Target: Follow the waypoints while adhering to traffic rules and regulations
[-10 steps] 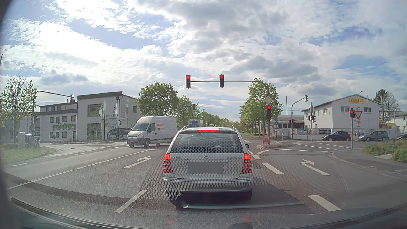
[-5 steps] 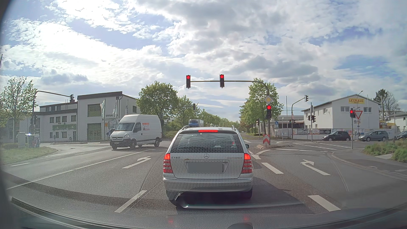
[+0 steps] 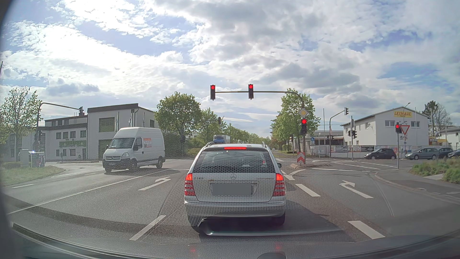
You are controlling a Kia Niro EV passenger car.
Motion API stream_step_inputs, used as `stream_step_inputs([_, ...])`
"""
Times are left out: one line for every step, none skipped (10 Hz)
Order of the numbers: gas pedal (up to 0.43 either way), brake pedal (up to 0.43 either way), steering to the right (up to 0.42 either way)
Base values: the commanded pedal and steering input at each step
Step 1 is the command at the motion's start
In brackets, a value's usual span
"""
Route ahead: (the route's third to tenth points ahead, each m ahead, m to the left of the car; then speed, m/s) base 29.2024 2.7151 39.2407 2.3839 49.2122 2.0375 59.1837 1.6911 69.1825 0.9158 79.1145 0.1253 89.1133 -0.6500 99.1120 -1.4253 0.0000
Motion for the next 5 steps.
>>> stream_step_inputs([0.000,0.262,0.001])
stream_step_inputs([0.000,0.274,0.001])
stream_step_inputs([0.000,0.268,0.001])
stream_step_inputs([0.000,0.274,0.001])
stream_step_inputs([0.000,0.268,0.001])
